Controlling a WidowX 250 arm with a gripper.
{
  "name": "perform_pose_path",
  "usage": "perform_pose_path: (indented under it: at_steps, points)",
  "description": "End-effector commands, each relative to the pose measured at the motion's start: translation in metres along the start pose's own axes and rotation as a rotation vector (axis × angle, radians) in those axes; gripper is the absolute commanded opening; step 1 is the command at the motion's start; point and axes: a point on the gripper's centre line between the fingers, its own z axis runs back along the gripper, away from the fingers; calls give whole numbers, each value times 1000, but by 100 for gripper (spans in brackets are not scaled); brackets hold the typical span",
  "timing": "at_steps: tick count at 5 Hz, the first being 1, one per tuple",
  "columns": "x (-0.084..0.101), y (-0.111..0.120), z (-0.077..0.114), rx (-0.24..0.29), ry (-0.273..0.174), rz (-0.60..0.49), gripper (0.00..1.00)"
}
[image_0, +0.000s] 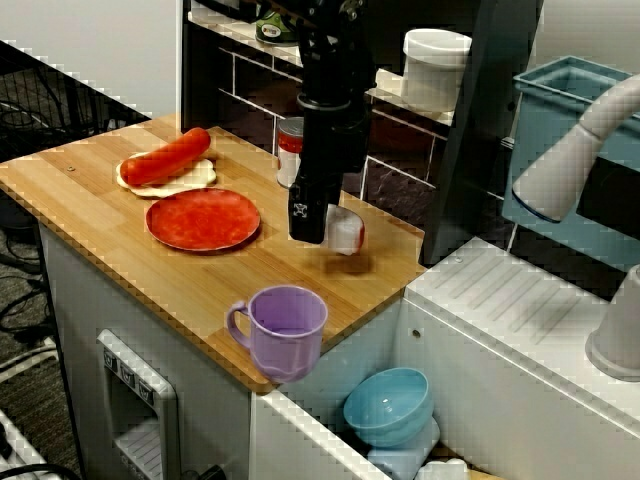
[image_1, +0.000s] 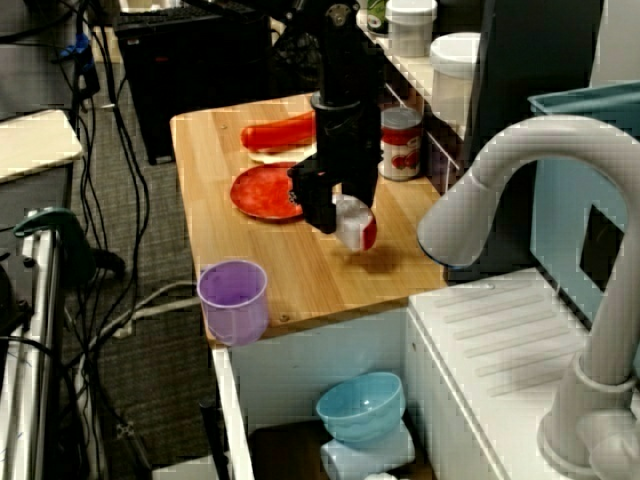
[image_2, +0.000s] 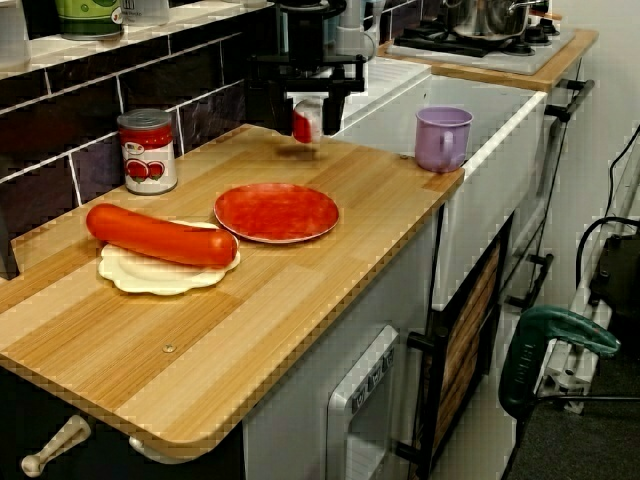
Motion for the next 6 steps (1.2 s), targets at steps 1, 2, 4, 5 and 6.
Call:
perform_pose_path:
  at_steps: [1,2,4,5,6]
  points:
    - [2,3,22,57,-25,-19,100]
    - [-4,5,21,26,-25,-15,100]
    - [-21,7,47,-25,-65,32,100]
    - [-34,4,57,-23,-71,119,100]
    - [-47,1,58,6,-51,143,100]
